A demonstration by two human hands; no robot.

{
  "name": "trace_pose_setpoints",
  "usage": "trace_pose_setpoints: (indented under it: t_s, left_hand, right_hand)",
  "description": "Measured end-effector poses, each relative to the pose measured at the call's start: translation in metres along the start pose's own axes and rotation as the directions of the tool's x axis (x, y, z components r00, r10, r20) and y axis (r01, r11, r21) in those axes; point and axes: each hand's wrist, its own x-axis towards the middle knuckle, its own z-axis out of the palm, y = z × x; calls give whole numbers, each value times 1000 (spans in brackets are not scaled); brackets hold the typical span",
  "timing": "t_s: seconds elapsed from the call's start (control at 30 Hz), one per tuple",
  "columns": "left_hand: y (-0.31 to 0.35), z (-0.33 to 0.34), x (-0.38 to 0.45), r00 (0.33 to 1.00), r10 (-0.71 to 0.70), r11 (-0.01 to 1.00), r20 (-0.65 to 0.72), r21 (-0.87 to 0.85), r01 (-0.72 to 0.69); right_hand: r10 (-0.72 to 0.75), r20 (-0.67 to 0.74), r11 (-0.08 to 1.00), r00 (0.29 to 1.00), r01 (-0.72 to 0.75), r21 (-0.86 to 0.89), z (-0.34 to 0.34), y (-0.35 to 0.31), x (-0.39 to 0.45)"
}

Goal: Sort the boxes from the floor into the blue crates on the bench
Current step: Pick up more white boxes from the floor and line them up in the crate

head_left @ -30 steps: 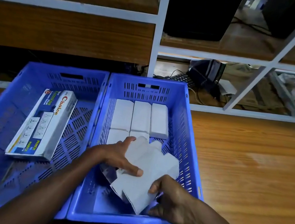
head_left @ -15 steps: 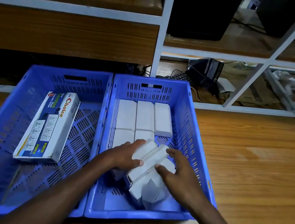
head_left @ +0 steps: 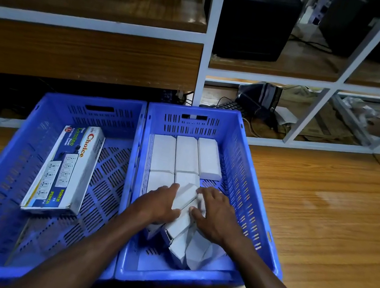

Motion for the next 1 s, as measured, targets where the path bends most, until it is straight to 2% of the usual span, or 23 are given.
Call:
trace_pose_setpoints:
  t_s: [0.1,0.23,0.33,0.43,0.5,0.6,0.7,0.77,0.83,0.87,0.93,1.0]
  left_hand:
    - [5,-4,-8,996,-1,1000,-92,14,2]
    - [13,-15,-20,974,5,999,-229,-51,-17]
    - [19,-24,-29,947,-5,988,-321,-147,-45]
    - [20,-31,-37,925,-7,975,-380,-209,-79]
    - [18,-34,-42,913,-9,970,-408,-226,-91]
    - [13,-36,-47,911,-19,966,-413,-241,-89]
    - [11,-35,-52,915,5,968,-402,-229,-106]
    - [11,-36,-56,907,24,956,-421,-256,-144]
    - [12,-40,-61,891,41,939,-452,-288,-189]
    - [13,-42,-64,882,67,929,-467,-294,-226]
    - [15,-45,-69,863,149,904,-483,-287,-316]
    - [19,-47,-72,836,224,871,-501,-282,-402]
  right_hand:
    - [12,-67,998,998,-7,70,-2,1,-3]
    - [20,-101,993,995,-8,121,0,3,-6]
    - [-27,-165,980,986,59,190,-1,6,-7]
    - [-57,-140,939,988,101,328,-3,6,-7]
    - [-39,-58,902,998,60,427,-1,5,-9]
    - [-45,23,889,999,30,458,5,6,-13]
    - [-50,-4,865,999,45,500,3,9,-11]
    - [2,-91,851,996,46,524,-3,14,-8]
    - [102,-127,760,987,5,650,-14,16,-6]
    - [155,-84,651,984,-38,758,-21,15,-6]
    - [215,80,392,973,-161,906,-39,11,-8]
    - [204,238,217,949,-281,935,-56,9,-12]
